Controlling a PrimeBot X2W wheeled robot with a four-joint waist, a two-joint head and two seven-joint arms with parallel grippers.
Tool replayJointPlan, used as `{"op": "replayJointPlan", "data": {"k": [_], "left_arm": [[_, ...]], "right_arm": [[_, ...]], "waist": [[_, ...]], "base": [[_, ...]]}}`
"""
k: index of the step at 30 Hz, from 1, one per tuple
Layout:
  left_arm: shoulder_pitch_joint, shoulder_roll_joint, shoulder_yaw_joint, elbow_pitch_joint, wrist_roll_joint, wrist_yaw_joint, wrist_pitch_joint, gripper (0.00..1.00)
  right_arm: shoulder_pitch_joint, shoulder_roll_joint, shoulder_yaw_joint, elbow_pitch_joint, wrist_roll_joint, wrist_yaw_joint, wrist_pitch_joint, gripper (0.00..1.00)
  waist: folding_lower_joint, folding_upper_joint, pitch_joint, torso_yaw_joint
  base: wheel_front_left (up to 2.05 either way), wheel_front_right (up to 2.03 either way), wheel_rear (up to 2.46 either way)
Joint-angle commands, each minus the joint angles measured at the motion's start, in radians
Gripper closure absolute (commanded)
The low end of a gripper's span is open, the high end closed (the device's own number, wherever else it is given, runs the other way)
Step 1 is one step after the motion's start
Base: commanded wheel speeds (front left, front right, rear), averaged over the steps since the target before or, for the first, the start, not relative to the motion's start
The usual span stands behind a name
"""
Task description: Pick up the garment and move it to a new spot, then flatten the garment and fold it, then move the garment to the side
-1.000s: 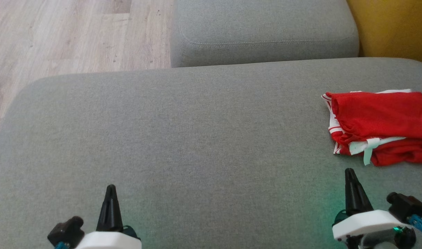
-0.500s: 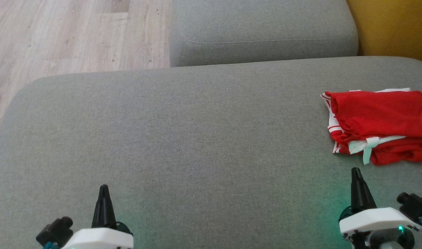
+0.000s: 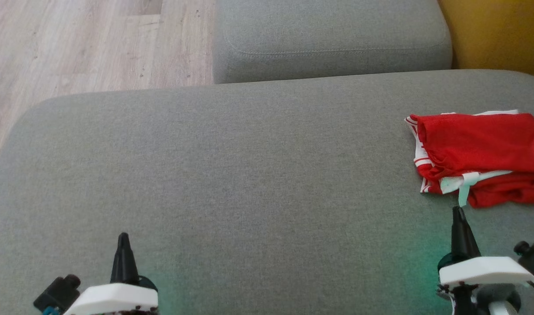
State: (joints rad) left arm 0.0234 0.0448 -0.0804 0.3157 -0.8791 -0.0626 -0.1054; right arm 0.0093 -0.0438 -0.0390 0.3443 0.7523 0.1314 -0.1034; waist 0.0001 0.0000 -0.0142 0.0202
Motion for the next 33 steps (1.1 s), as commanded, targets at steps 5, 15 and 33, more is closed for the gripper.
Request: {"op": "replayJointPlan", "data": {"k": [5, 15, 33], "left_arm": [[-0.061, 0.003, 0.038, -0.04, -0.066, -0.012, 0.019, 1.0], [-0.071, 0.003, 0.058, -0.044, -0.155, -0.019, 0.045, 1.0], [-0.089, 0.004, 0.1, -0.052, -0.331, -0.034, 0.099, 1.0]], "right_arm": [[-0.055, -0.004, -0.003, -0.042, 0.08, 0.0, 0.023, 1.0], [-0.063, -0.004, -0.013, -0.05, 0.184, 0.0, 0.048, 1.0], [-0.08, -0.005, -0.032, -0.065, 0.39, 0.0, 0.1, 1.0]], "waist": [[0.0, 0.0, 0.001, -0.002], [-0.0001, 0.0, 0.003, -0.004], [-0.0001, 0.0, 0.008, -0.009]], "base": [[0.0, 0.0, 0.0], [0.0, 0.0, 0.0], [0.0, 0.0, 0.0]]}}
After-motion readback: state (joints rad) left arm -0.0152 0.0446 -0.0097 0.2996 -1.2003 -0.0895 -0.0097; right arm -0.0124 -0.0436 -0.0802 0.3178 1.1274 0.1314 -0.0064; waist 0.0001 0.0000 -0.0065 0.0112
